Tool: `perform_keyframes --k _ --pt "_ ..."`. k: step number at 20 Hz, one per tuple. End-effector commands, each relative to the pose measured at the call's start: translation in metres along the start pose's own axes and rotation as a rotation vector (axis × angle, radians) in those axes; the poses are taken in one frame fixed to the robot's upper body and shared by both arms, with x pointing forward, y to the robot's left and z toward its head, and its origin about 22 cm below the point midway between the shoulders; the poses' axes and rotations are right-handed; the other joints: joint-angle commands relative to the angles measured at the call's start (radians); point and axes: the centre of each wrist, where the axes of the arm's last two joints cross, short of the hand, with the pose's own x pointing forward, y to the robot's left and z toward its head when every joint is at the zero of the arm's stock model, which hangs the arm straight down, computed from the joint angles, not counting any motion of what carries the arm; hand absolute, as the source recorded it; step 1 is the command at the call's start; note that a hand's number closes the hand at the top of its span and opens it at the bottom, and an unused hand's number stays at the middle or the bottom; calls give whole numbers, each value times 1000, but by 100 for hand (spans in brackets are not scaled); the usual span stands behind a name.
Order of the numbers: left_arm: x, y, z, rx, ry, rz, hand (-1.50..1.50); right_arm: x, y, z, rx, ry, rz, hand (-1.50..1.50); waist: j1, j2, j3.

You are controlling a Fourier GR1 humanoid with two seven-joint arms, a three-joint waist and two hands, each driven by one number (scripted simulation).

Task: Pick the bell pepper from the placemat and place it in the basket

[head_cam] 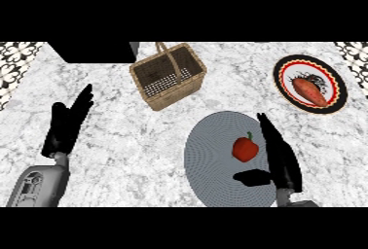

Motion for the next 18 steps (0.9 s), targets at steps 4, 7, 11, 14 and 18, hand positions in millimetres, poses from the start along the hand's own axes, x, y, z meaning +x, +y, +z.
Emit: perform_keyframes --k 4,7,11,14,18 --pt "0 -9 -4 -11 -20 10 0 6 12 -36 17 13 0 -150 2 1 0" --pt "7 3 -7 -13 8 16 0 -15 29 -16 -7 15 -14 -150 0 0 0" --pt "13 -6 12 13 -6 10 0 -2 29 -25 24 13 18 -150 3 0 0" --pt "-6 -7 4 -5 -8 -2 0 -18 43 -21 18 -42 98 150 2 1 0" --pt "7 -4 2 -4 0 -12 0 -1 32 -37 -35 -64 169 150 3 1 0"
